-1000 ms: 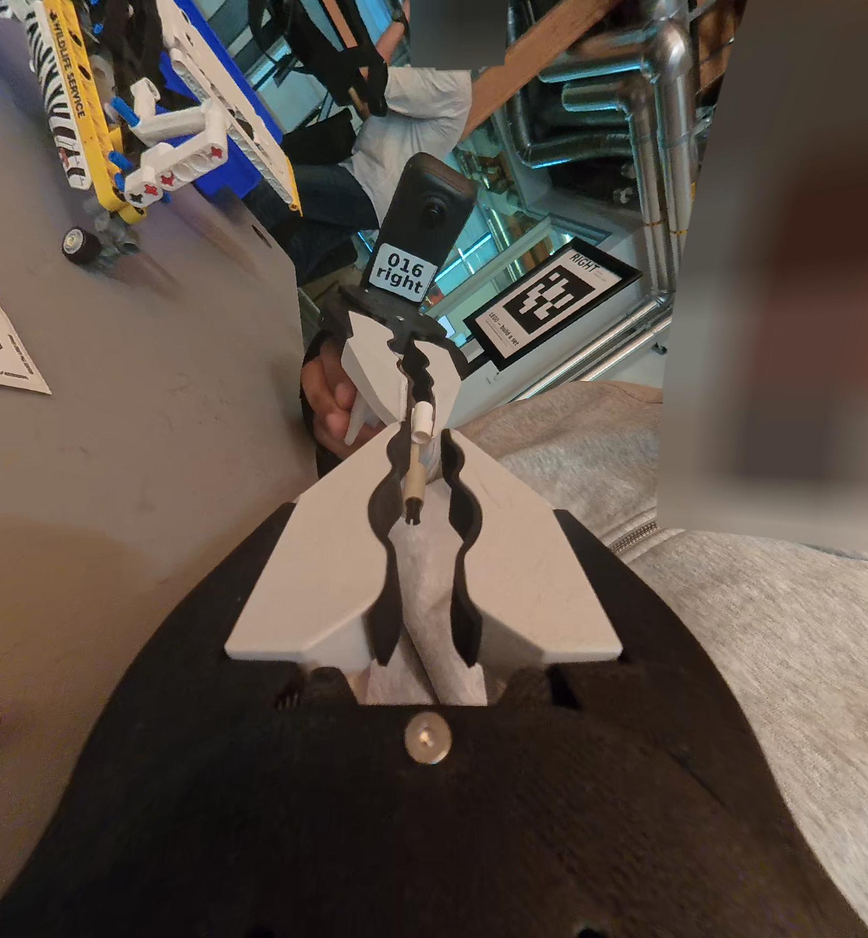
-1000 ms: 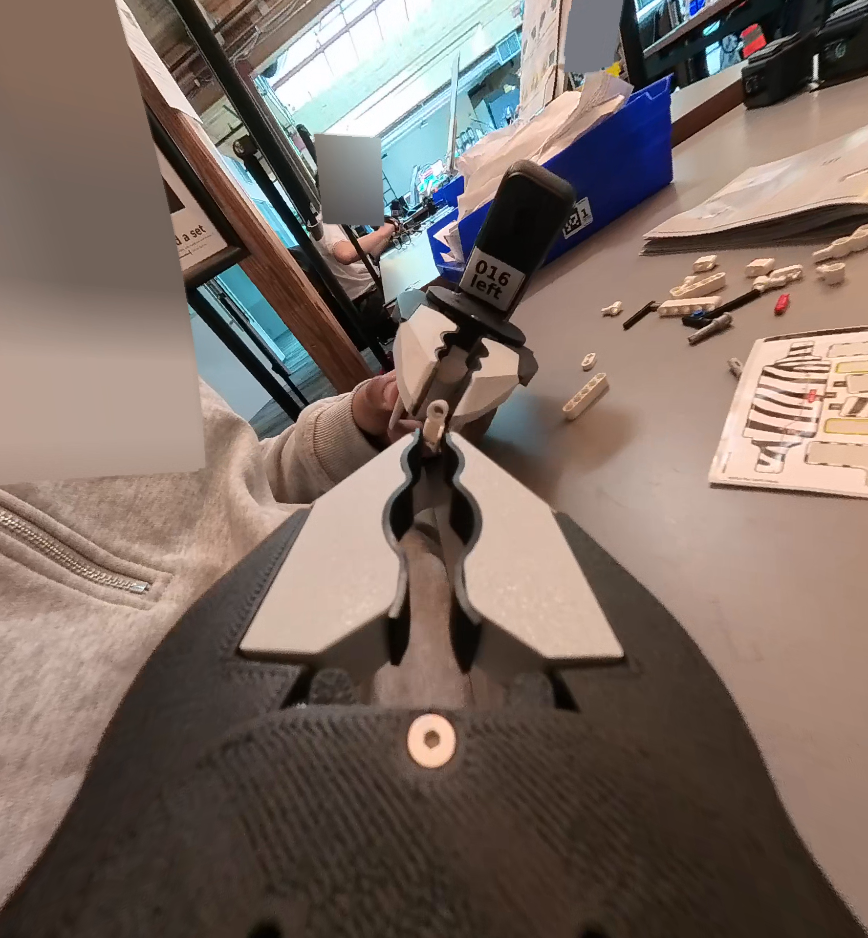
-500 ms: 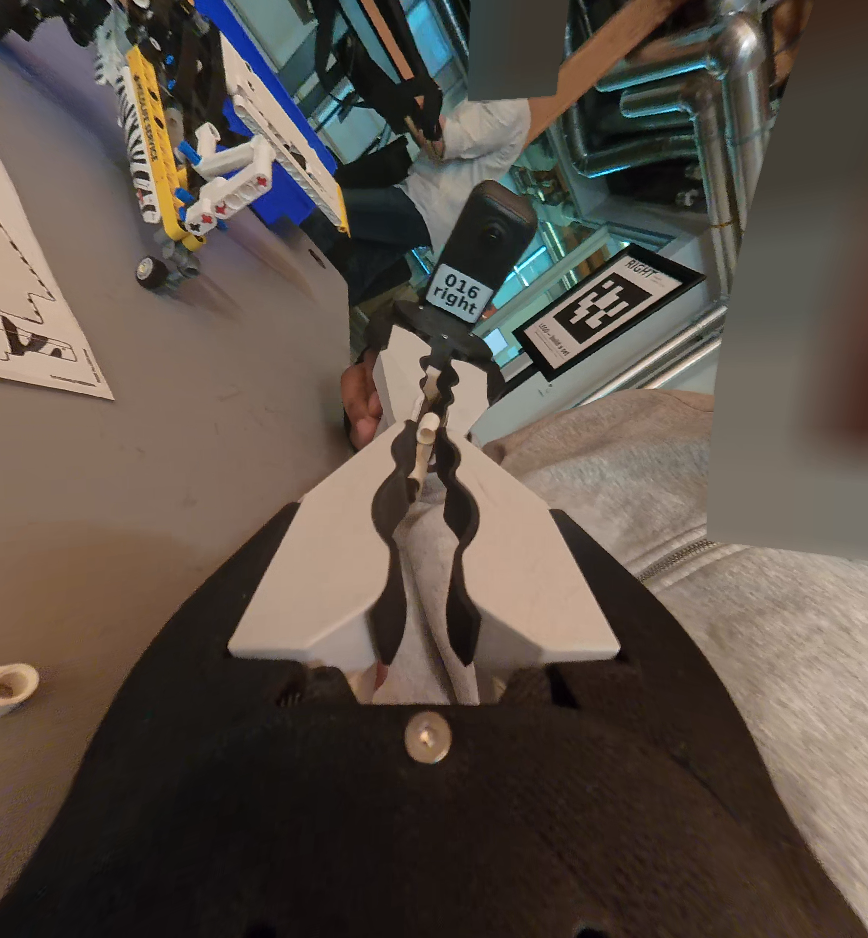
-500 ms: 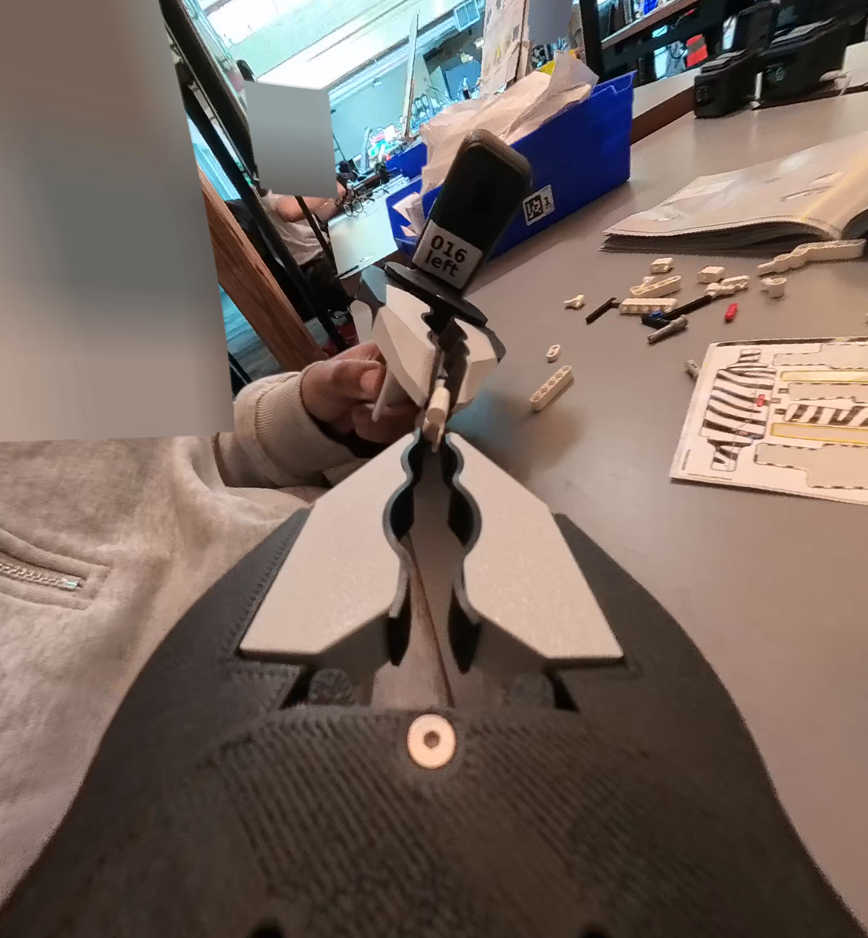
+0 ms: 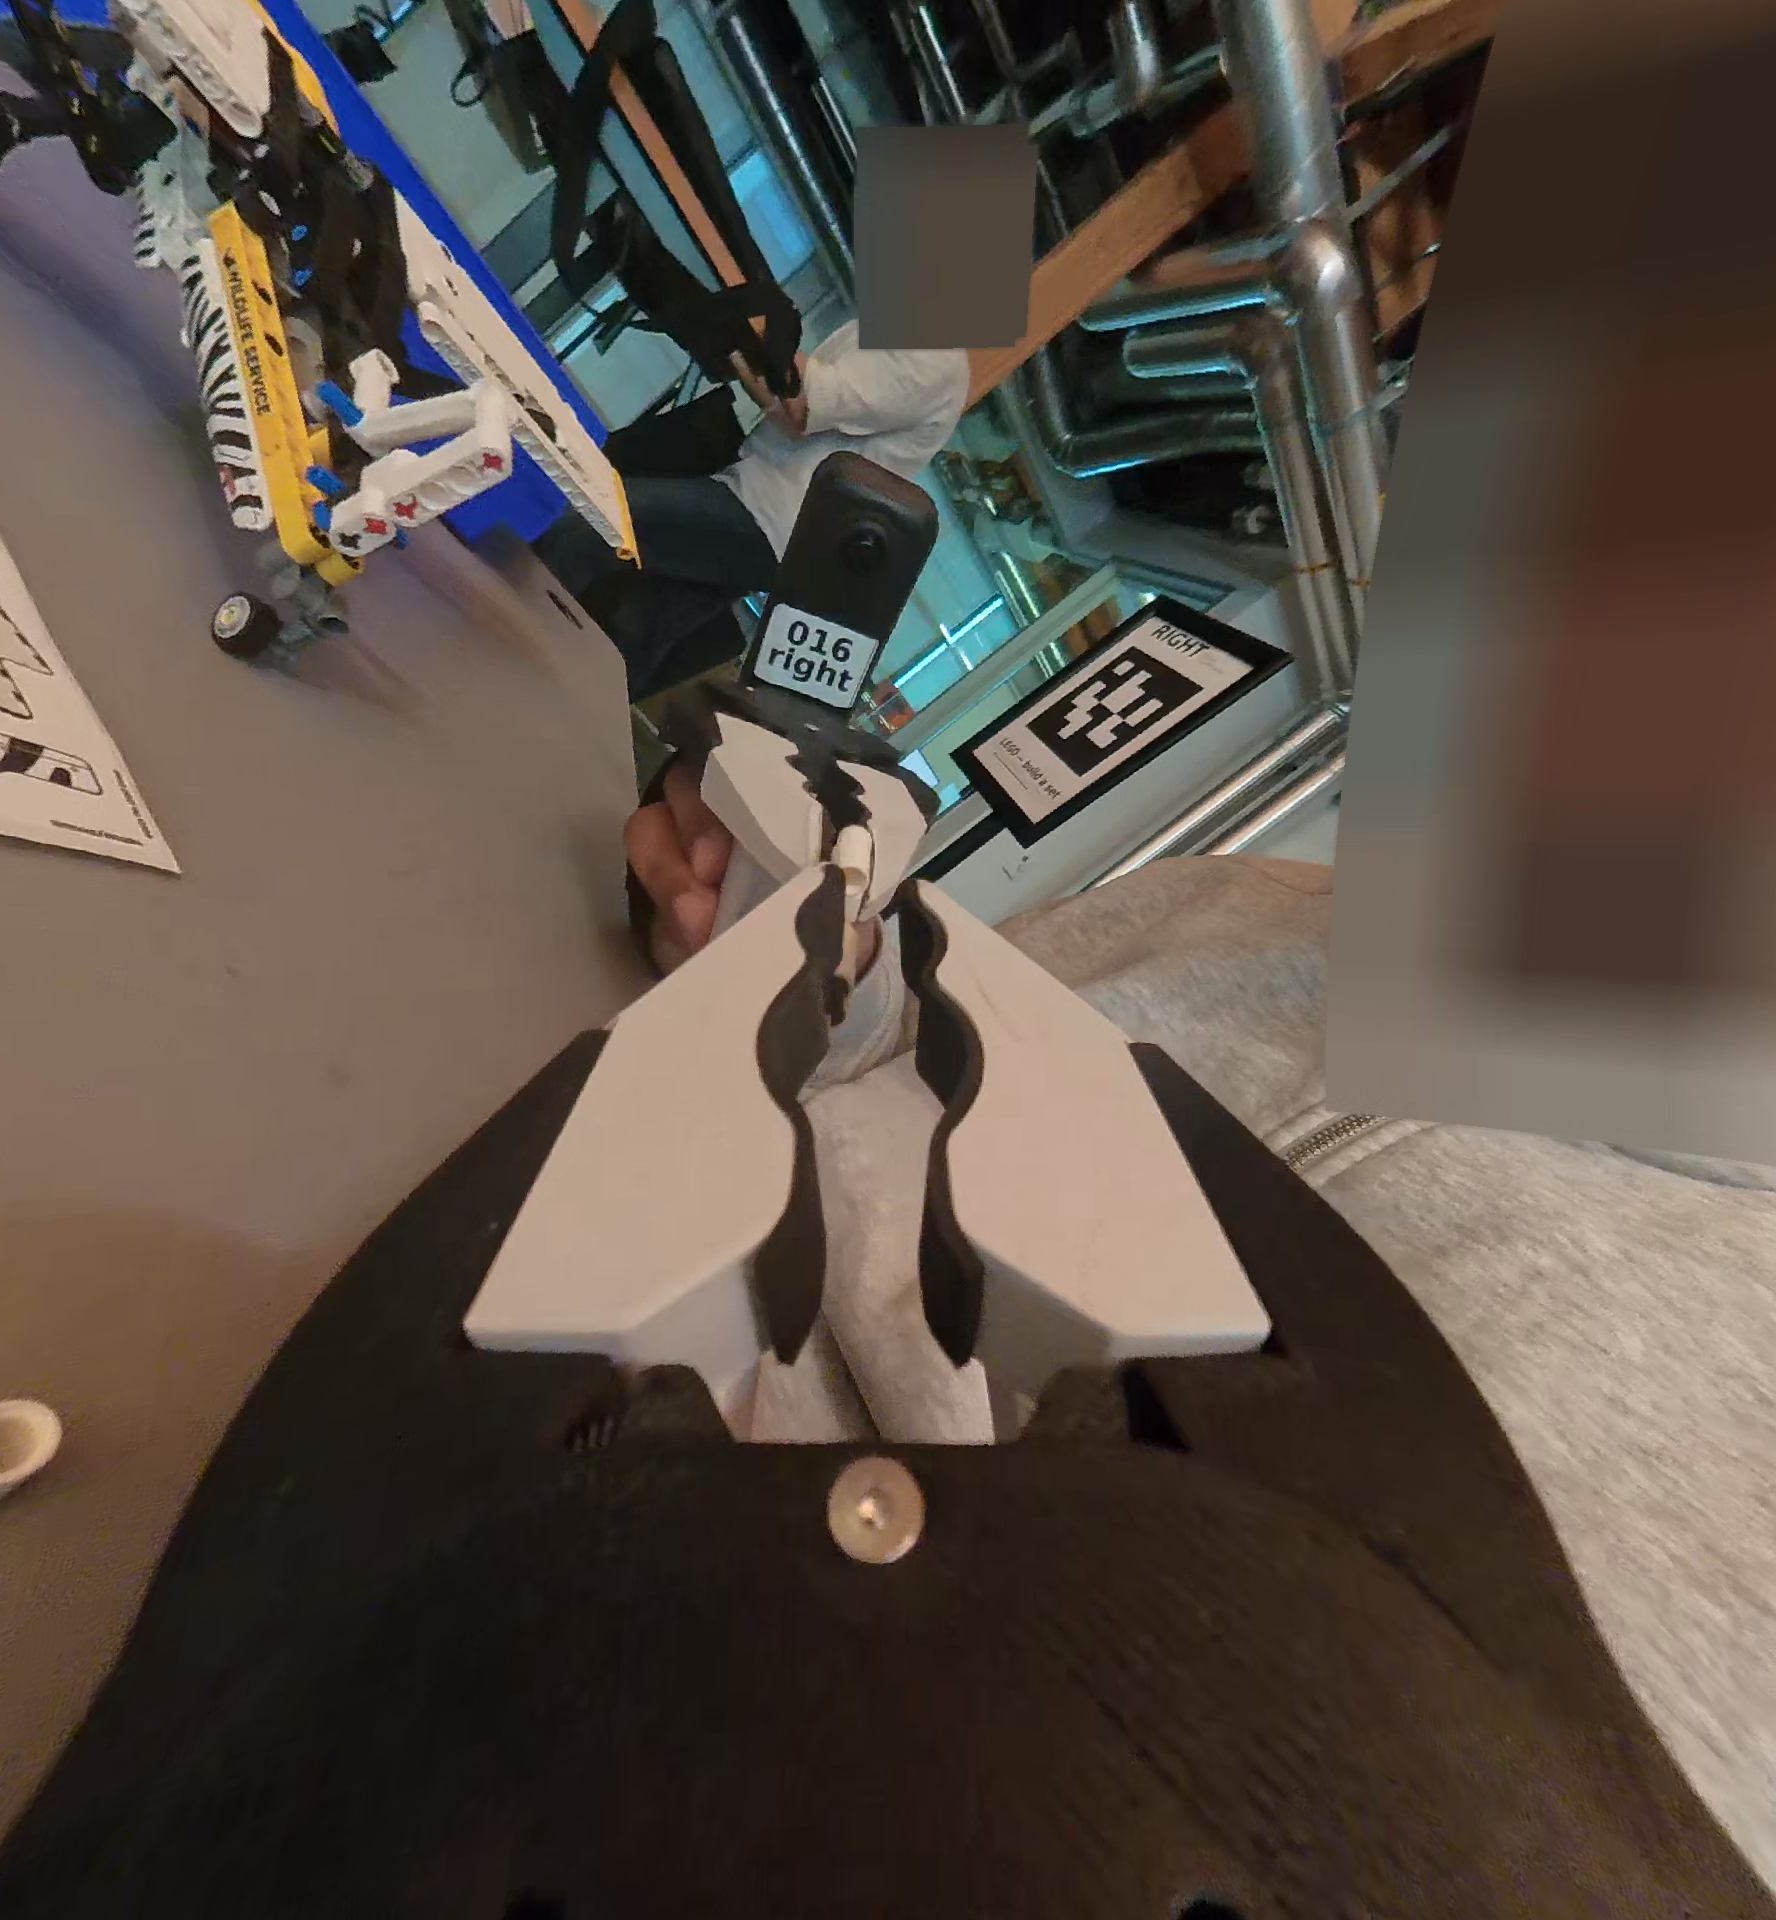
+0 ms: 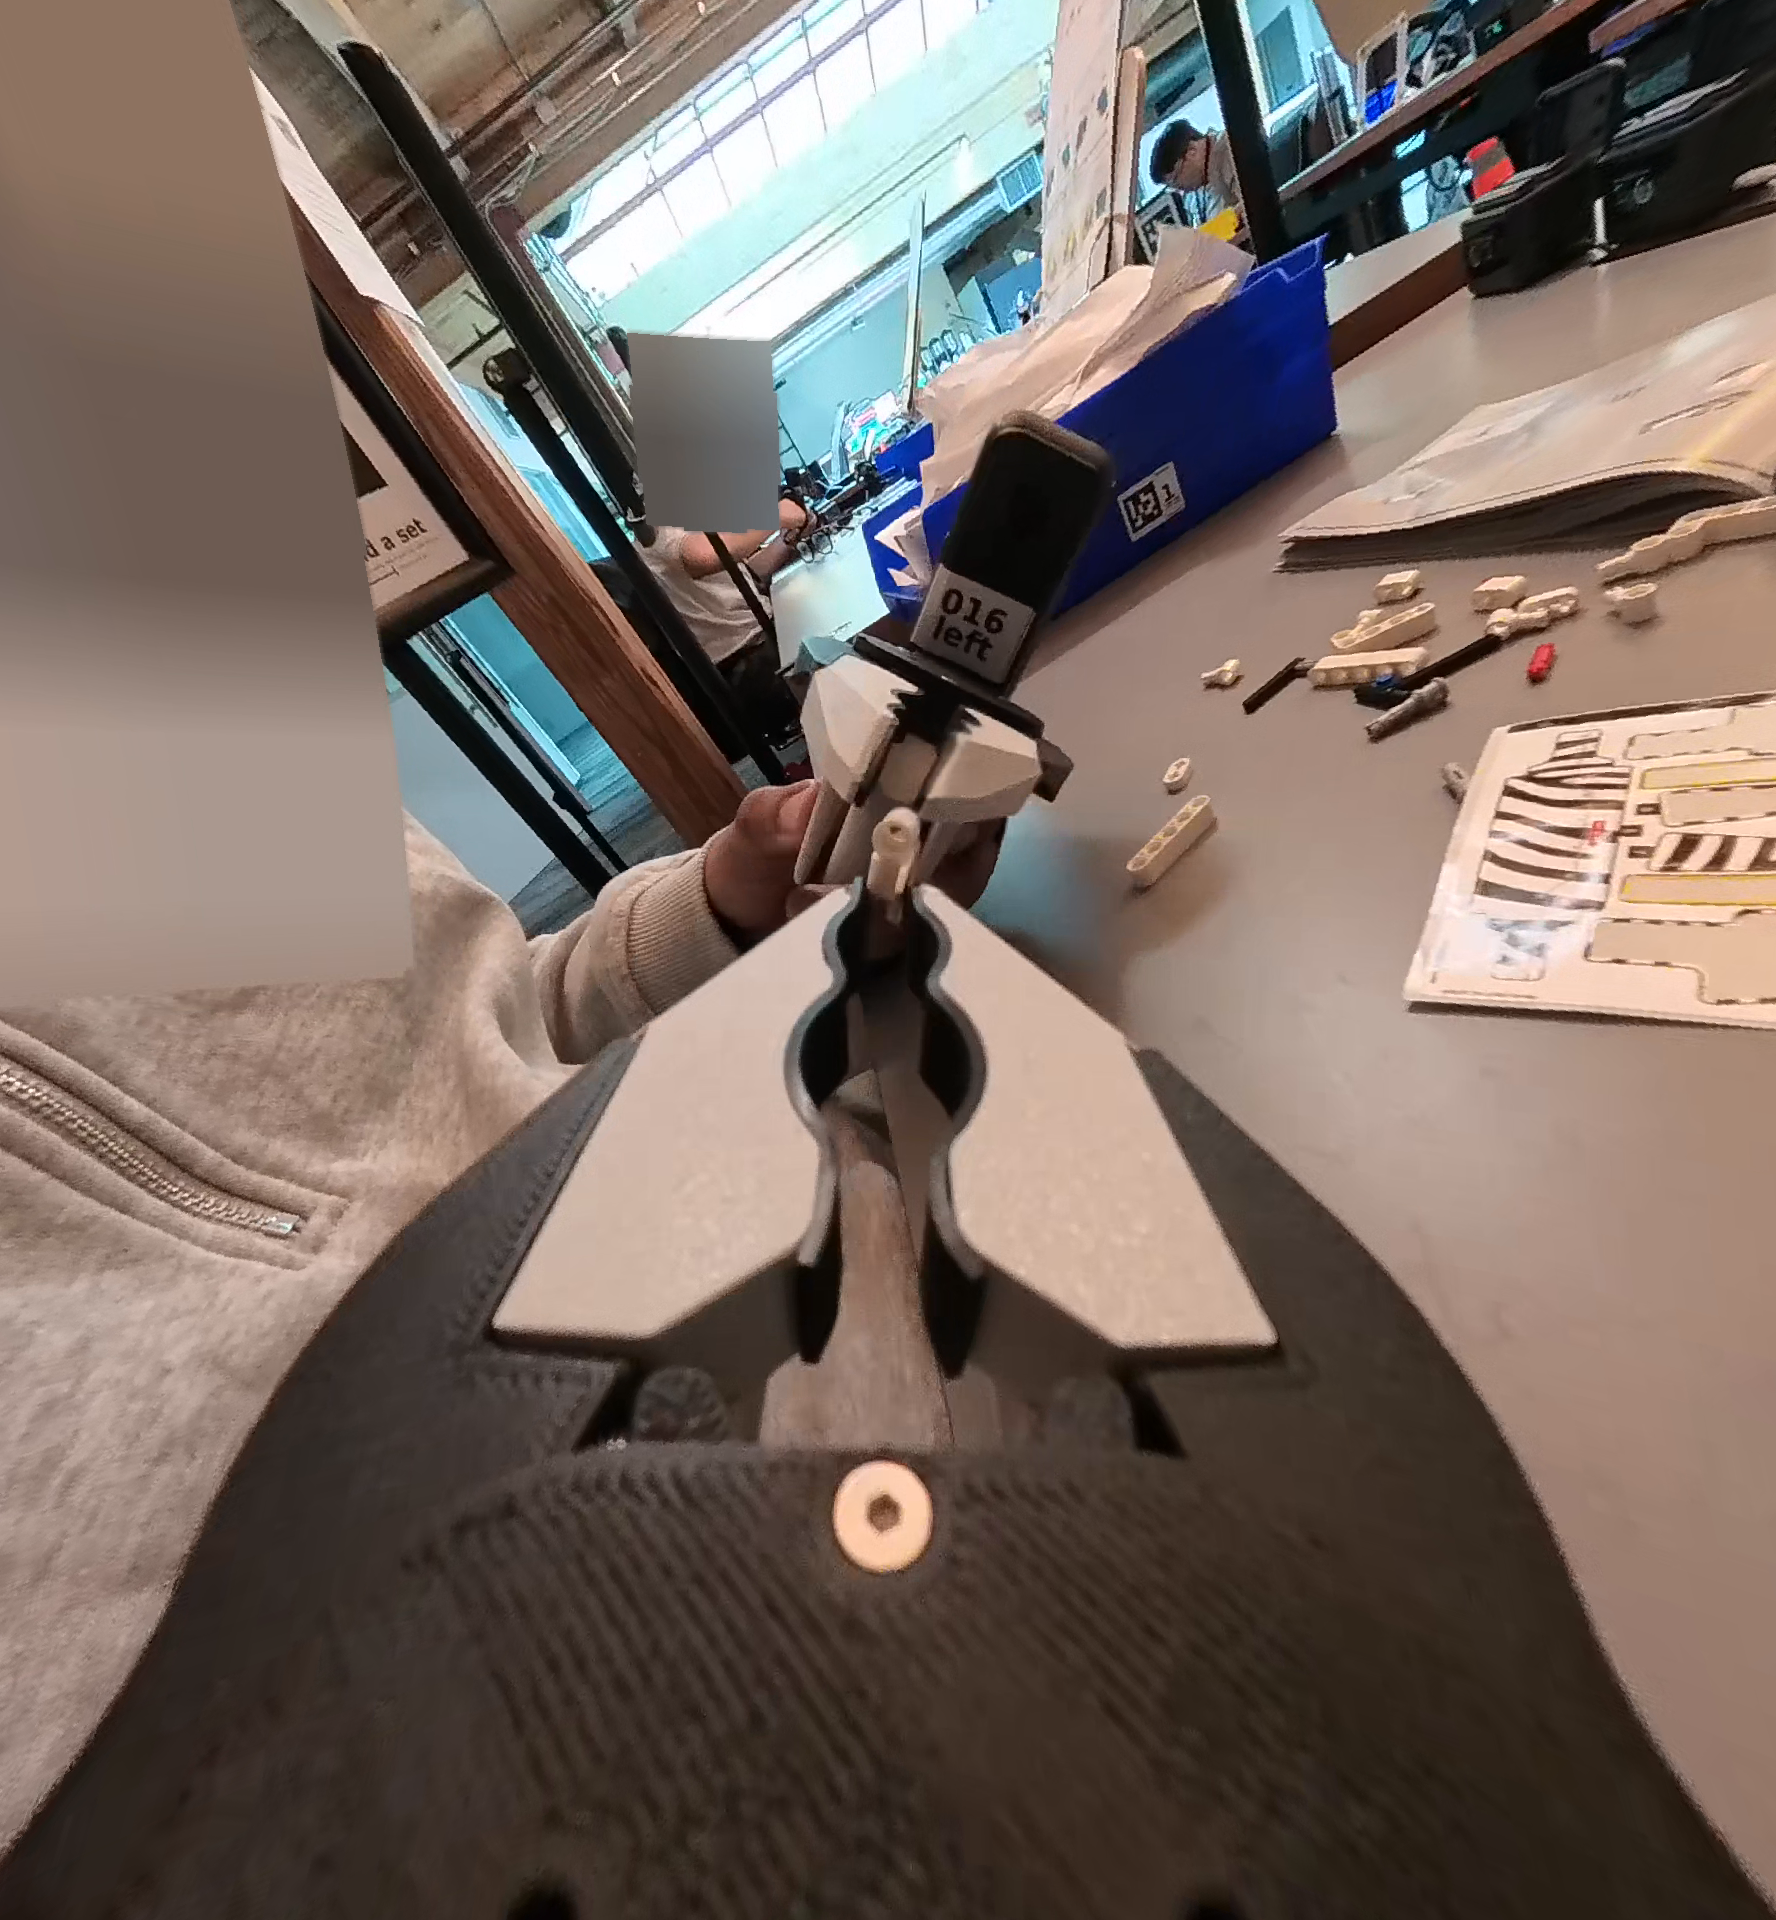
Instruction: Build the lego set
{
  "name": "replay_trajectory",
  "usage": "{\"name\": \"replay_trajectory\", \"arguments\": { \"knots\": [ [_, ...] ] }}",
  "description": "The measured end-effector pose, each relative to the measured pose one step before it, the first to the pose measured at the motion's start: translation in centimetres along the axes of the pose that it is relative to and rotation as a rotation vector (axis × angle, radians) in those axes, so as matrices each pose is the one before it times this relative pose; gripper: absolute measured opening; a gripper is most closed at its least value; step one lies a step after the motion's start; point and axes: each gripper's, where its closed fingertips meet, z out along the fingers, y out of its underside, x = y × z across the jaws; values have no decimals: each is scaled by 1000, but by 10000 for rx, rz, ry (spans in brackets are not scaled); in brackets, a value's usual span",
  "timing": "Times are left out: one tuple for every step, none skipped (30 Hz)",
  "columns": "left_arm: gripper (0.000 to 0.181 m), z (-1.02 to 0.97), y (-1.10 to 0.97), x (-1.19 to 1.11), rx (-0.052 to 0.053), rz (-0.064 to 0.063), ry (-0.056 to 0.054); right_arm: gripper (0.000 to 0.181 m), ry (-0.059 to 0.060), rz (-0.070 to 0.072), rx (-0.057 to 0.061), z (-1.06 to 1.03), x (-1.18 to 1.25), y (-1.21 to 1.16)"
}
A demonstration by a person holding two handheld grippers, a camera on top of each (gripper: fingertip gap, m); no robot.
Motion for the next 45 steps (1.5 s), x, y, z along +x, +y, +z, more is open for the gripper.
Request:
{"name": "replay_trajectory", "arguments": {
  "knots": [
    [7, 38, 56, 14, -40, 0, 6, 4, 27, -24, -84, 59, -2, 128],
    [7, 64, 105, -55, -65, 36, -51, 5, 19, -41, -132, 108, -28, 209],
    [8, 83, 124, -11, -78, 51, -35, 4, 19, -80, -139, 124, -42, 215],
    [8, 70, 120, -25, -76, 32, -31, 5, 57, -85, -110, 108, 4, 166],
    [8, 56, 108, -36, -69, 7, -36, 4, 69, -82, -54, 70, 19, 99],
    [7, 24, 36, -28, -28, -4, -22, 4, 35, -50, -10, 17, 6, 21],
    [7, -12, -12, -22, 12, -17, -4, 4, 5, 5, 30, -28, 12, -44],
    [7, -11, -7, -6, 5, -26, 8, 4, -33, 52, 38, -39, 14, -57],
    [7, 1, 15, -1, -14, -16, 5, 5, -57, 66, 34, -50, -22, -55],
    [7, 5, -2, -19, -2, 3, -8, 5, -42, 52, 35, -43, 2, -54],
    [8, 0, -10, -20, 7, 11, -18, 4, -16, 35, 27, -35, 19, -38],
    [8, -15, -28, -54, 19, 7, -39, 4, 7, 16, 23, -19, 23, -33],
    [11, -12, -54, -142, 37, 4, -96, 4, -1, 3, 10, -6, 15, -13],
    [13, -20, -48, -59, 28, 14, -46, 4, -2, 4, 3, -5, 1, -8],
    [13, -10, -17, 12, 16, 3, 5, 4, -2, 7, 8, -15, 4, -6],
    [13, -1, -7, -27, 5, -10, -7, 4, -7, 11, 12, -12, 7, -18],
    [13, 20, 36, -11, -24, 1, -11, 4, -17, 17, 12, -12, -6, -10],
    [13, 51, 86, -32, -62, 2, -24, 4, -17, 16, 18, -22, 7, -25],
    [12, 69, 117, -43, -79, 8, -38, 4, -17, 17, 13, -18, -5, -24],
    [10, 82, 118, -49, -76, 25, -53, 4, -12, 16, 5, -3, 1, 0],
    [8, 71, 108, -34, -75, 36, -44, 4, -8, 9, -6, -4, -1, 10],
    [6, 41, 62, 0, -44, 46, -40, 4, -5, 5, -22, 13, 1, 23],
    [6, -7, -6, 12, 14, 46, -24, 4, -5, 1, -12, 6, -4, 25],
    [6, 3, 33, 19, -19, 3, 5, 4, -12, 2, -15, -3, -8, 26],
    [6, 5, 27, 28, -26, -33, 30, 4, -20, 10, -11, 0, -24, 21],
    [6, 5, 29, 28, -23, -43, 31, 4, -28, 33, -7, -3, -10, 14],
    [6, 6, 43, 31, -34, -37, 28, 4, -46, 64, 10, -20, -23, -6],
    [6, 14, 29, 4, -24, -30, 12, 4, -44, 70, 42, -40, 6, -58],
    [6, 31, 44, 8, -27, -15, 1, 4, -58, 97, 56, -51, 8, -80],
    [6, 38, 54, 12, -38, -2, 7, 4, -88, 121, 37, -58, -22, -50],
    [6, 48, 75, -12, -45, 0, -14, 4, -73, 112, 46, -67, -1, -74],
    [6, 61, 71, -19, -51, 8, -25, 4, -54, 94, 50, -80, 8, -74],
    [6, 54, 71, -2, -43, 17, -15, 4, -57, 80, 32, -50, -10, -59],
    [6, 50, 63, -13, -46, 15, -19, 4, -44, 68, 25, -34, -1, -38],
    [6, 31, 70, -27, -42, 15, -29, 4, -27, 60, 17, -40, 12, -28],
    [6, 43, 59, -19, -40, 24, -32, 4, -22, 61, 12, -22, 12, -17],
    [6, 23, 38, -14, -20, 35, -30, 4, -27, 72, 10, -17, 10, -11],
    [6, 25, 29, -14, -18, 37, -35, 4, -18, 44, 5, -19, 1, -12],
    [6, 20, 24, -14, -7, 41, -41, 4, -1, 24, 4, -6, 10, -1],
    [6, 2, 14, -17, 1, 39, -37, 4, 2, 18, -3, -3, 19, -5],
    [6, 9, 15, -6, -8, 31, -26, 4, -3, 13, 0, 0, 4, -1],
    [6, 1, 8, -11, -2, 14, -13, 4, -4, 10, 5, -4, -1, -3],
    [6, 10, -12, 4, 5, -1, 6, 4, -6, 1, 3, -5, -4, -9],
    [6, -3, -10, -4, 7, -8, 1, 4, 5, 1, -1, -1, 6, 1],
    [6, -18, -26, 5, 23, 5, 0, 4, 6, -4, -6, 3, 6, 13]
  ]
}}
